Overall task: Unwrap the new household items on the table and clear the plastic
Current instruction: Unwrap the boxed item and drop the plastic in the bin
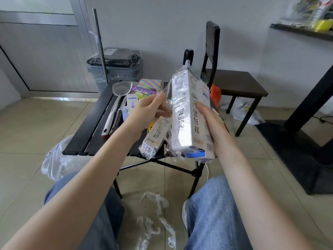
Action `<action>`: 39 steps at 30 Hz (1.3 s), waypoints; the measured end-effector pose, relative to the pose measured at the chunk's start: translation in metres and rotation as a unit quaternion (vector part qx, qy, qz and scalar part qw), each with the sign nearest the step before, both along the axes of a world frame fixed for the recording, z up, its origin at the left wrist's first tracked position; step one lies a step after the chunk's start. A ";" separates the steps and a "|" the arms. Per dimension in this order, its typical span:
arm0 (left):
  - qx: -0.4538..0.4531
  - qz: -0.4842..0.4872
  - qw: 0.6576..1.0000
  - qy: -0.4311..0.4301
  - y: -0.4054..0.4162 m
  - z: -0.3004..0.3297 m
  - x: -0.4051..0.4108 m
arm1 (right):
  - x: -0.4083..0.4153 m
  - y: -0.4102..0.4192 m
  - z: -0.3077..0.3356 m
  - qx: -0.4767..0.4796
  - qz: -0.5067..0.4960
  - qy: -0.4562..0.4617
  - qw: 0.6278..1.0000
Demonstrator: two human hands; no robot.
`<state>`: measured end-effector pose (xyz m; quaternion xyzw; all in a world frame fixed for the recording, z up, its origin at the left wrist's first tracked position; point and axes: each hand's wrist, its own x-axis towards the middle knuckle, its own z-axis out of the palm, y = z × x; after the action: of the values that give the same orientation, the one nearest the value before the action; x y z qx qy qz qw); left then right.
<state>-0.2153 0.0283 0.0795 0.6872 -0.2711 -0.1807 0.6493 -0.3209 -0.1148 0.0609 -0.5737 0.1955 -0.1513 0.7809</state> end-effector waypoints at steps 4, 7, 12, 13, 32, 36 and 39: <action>-0.034 0.035 0.999 0.019 -0.014 0.005 -0.011 | 0.007 0.006 0.000 -0.050 0.052 0.045 0.996; 0.007 0.044 0.998 -0.038 -0.020 0.008 -0.015 | 0.003 0.008 0.005 0.034 0.096 0.018 0.995; -0.005 0.015 1.000 0.004 -0.019 0.007 -0.009 | -0.002 0.013 0.013 0.011 0.119 0.006 0.993; -0.023 -0.011 0.998 0.057 -0.016 0.007 -0.007 | -0.002 0.012 0.014 0.003 0.108 0.001 0.994; 0.022 0.032 0.978 0.205 -0.013 -0.008 -0.009 | 0.015 0.005 -0.009 0.033 -0.130 -0.081 0.988; -0.002 0.098 0.979 0.180 -0.027 -0.011 -0.017 | 0.020 0.016 -0.017 0.022 -0.144 -0.092 0.985; 0.015 0.119 0.991 0.058 -0.029 -0.014 -0.013 | 0.019 0.013 -0.008 0.047 -0.160 -0.115 0.979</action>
<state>-0.2283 -0.0006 0.0659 0.7127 -0.1466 -0.1456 0.6703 -0.3022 -0.1014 0.0525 -0.4764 0.2007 -0.3297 0.7900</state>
